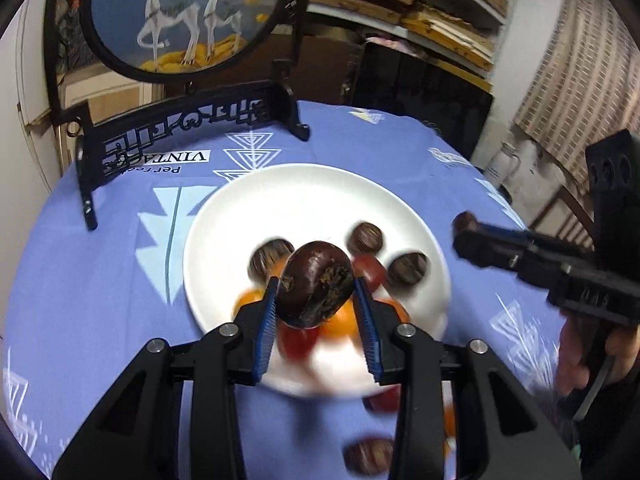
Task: Organize fruits
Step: 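Carry both dark brown fruits onto the white plate and open both tools, then grasp the last dark brown fruit with the left tool while the right tool grasps a tangerine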
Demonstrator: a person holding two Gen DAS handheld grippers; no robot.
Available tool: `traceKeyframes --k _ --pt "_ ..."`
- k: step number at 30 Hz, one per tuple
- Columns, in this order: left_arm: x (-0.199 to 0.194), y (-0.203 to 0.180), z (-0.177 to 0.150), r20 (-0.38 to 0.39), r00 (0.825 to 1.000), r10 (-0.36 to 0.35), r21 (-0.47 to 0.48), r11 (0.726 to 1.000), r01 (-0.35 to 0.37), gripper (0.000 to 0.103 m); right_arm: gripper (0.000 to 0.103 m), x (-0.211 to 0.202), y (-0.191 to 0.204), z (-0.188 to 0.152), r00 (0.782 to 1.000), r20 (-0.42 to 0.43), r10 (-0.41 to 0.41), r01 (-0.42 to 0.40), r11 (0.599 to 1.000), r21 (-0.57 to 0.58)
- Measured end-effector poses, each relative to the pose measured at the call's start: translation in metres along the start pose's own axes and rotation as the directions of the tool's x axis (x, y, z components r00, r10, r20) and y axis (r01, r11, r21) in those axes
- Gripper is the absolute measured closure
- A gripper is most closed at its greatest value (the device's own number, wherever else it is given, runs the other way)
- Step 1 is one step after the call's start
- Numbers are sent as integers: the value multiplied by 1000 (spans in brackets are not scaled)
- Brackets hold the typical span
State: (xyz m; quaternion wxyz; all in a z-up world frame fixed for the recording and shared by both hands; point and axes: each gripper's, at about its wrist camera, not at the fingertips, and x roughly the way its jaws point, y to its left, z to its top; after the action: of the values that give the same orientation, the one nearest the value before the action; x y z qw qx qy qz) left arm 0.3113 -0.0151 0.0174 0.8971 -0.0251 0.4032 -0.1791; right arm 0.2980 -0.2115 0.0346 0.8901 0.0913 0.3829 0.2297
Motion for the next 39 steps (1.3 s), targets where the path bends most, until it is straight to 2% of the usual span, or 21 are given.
traceKeyframes --k 5,9,11,12,13,14,18,20,22,25,27,29,32,35,39 --pt "41 16 22 -29 999 31 -21 999 -32 68 63 55 -18 14 999 -45 -14 16 999 50" --pt "51 22 27 -33 999 37 -28 999 -38 68 63 74 -30 16 998 -53 -26 30 997 73" --pt "52 24 27 -30 998 46 -35 998 -47 68 61 79 -33 17 998 -53 -23 27 997 78" --pt "51 25 26 -29 998 50 -40 998 -51 68 52 78 -34 17 999 -46 -21 25 996 84" --pt "49 25 25 -28 998 51 -44 998 -53 67 42 74 -34 17 999 -36 -17 20 996 90" --pt "44 25 22 -23 998 52 -46 998 -53 67 41 68 -34 16 1000 -19 -17 18 996 91" --pt "22 18 6 4 998 63 -24 998 -63 59 40 46 -27 8 1000 5 -26 25 997 70" --pt "4 10 -8 19 999 41 -3 999 -41 51 40 29 -22 -3 1000 9 -26 25 998 62" --pt "-13 2 -23 31 999 36 27 999 -37 46 40 11 -19 -17 1000 11 -12 11 998 61" --pt "-37 -17 -54 32 999 16 107 994 -19 46 40 -20 -16 -44 1000 19 -3 2 999 49" --pt "-47 -33 -80 5 1000 10 185 983 -10 46 40 -40 -13 -64 1000 21 -5 4 999 38" --pt "-47 -46 -102 -16 999 48 257 965 -42 46 40 -59 -13 -84 1000 29 0 -1 999 40" --pt "-36 -54 -122 -49 993 107 305 948 -87 46 40 -79 -17 -110 999 37 -2 -1 998 66" --pt "-26 -54 -130 -102 990 95 297 953 -61 46 40 -91 -19 -133 999 30 13 -16 995 102" --pt "-23 -61 -138 -114 991 71 327 944 -30 46 40 -100 -18 -151 1000 20 11 -13 994 112"
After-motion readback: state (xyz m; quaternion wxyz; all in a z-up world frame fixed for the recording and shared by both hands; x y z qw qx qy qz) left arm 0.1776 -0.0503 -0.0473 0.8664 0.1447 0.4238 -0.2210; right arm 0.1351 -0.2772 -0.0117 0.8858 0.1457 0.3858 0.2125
